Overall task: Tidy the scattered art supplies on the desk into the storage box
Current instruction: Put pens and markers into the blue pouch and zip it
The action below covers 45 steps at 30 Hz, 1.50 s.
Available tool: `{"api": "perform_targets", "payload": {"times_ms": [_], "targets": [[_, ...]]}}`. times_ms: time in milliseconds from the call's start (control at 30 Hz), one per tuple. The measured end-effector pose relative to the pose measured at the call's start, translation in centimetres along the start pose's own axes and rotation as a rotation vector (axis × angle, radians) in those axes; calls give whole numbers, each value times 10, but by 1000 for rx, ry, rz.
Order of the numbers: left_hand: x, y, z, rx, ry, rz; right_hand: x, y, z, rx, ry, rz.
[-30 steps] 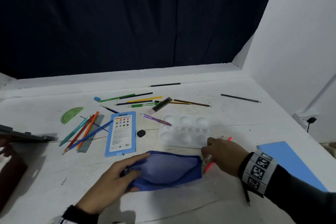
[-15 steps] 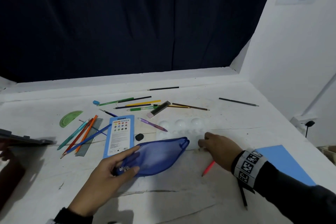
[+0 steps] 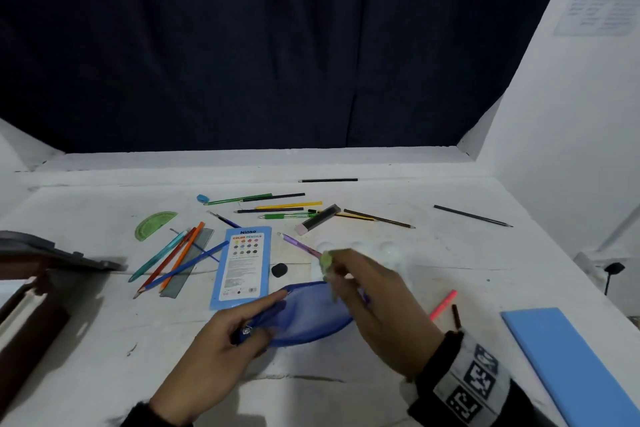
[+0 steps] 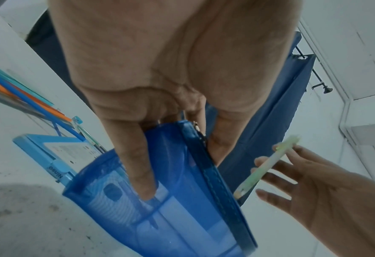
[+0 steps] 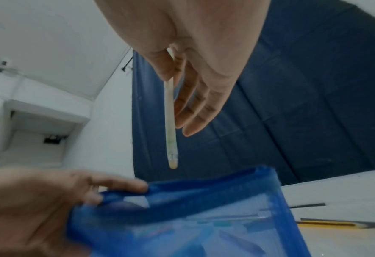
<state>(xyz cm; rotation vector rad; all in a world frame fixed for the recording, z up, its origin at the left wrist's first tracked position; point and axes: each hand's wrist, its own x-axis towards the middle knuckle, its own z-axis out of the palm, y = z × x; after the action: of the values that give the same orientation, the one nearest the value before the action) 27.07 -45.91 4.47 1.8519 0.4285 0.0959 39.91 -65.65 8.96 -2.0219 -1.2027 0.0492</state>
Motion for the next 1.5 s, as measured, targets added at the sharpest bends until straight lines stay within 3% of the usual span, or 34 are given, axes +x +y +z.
{"api": "perform_targets", "payload": {"times_ms": [100, 267, 433, 533, 667, 733, 1033, 1167, 1267, 1367, 1433, 1500], "targets": [[-8, 4, -4, -168, 30, -60, 5, 5, 16, -214, -126, -99], [-22, -1, -26, -219, 73, -79, 31, 4, 13, -110, 76, -76], [-35, -13, -57, -172, 114, -66, 74, 41, 26, -135, 122, -42], [-41, -21, -75, -118, 118, -43, 98, 66, 43, -216, -29, 112], [-48, -27, -97, -63, 141, -36, 126, 81, 72, -508, -379, 243], [-50, -30, -108, -61, 149, -39, 137, 84, 85, -602, -452, 277], [-50, -42, -131, -6, 73, -4, 158, 82, 110, -695, -390, 347], [-48, -48, -136, -105, 66, -54, 163, 67, 103, -671, -326, 398], [-44, -56, -143, -126, 41, -69, 170, 50, 94, -537, -168, 337], [-37, -60, -145, -153, 48, -77, 174, 19, 90, -325, -20, 58], [-32, -61, -145, -181, 42, -81, 169, -13, 90, -188, -66, -120], [-26, -62, -146, -188, 34, -76, 159, -40, 93, -58, -161, -167]]}}
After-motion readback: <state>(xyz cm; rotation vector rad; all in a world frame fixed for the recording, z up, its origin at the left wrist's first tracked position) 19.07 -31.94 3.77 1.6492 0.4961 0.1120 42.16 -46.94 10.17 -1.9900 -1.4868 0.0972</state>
